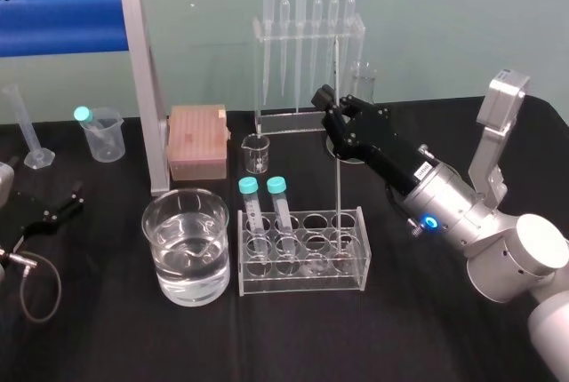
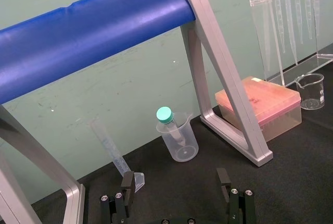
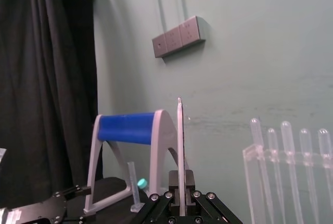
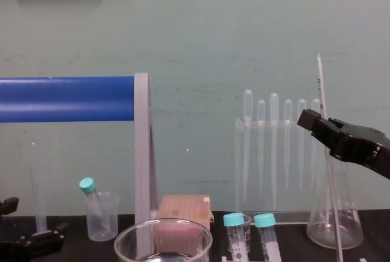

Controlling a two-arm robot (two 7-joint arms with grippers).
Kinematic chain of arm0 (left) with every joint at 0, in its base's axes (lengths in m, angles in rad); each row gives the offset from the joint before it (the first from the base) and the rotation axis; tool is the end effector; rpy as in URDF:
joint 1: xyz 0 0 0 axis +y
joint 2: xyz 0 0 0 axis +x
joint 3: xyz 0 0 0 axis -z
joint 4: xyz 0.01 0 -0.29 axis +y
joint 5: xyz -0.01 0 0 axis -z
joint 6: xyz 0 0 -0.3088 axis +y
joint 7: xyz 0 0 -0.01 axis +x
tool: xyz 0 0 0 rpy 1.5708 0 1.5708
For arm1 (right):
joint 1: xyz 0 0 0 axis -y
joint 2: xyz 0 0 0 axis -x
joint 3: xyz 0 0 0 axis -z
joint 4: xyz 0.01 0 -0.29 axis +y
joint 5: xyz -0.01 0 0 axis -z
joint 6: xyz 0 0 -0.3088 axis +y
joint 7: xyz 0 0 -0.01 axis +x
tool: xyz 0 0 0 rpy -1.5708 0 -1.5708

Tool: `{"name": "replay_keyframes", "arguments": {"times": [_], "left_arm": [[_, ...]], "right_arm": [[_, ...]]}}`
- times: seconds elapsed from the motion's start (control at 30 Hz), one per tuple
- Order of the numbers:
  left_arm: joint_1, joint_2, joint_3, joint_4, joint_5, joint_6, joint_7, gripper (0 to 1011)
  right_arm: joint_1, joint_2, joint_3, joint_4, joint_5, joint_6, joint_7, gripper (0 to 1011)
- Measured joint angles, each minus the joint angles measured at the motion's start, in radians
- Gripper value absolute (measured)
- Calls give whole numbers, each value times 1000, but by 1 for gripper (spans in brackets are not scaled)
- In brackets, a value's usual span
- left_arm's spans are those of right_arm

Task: Hold the thermometer with one hand and immerse one end into the beaker, then reinsert it into the test tube rack.

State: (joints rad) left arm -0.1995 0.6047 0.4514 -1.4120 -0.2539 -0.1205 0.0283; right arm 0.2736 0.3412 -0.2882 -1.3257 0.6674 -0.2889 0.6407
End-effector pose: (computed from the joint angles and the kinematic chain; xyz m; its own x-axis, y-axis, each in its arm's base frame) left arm 0.3581 0.0827 -0.3023 0.2923 0.8803 0.3737 -0.9553 0.2873 0.0703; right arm 0.3965 -0.0421 -0.2863 0.7063 -0.7030 -0.0833 0.6842 0.6478 0.3350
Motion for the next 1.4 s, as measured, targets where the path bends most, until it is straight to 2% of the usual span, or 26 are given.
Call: {"name": "replay_keyframes", "arguments": {"times": [0.97,1.17,1.4], "left_arm": [[0,0,0,0,0,0,0,1008],[0,0,0,0,0,0,0,1008],[0,0,0,0,0,0,0,1008]], "right_arm": [[0,2,0,-3,-2,4,-7,57],[0,2,1,-3,-2,4,-6,190],[0,2,1,-3,-2,3,-6,432]]}}
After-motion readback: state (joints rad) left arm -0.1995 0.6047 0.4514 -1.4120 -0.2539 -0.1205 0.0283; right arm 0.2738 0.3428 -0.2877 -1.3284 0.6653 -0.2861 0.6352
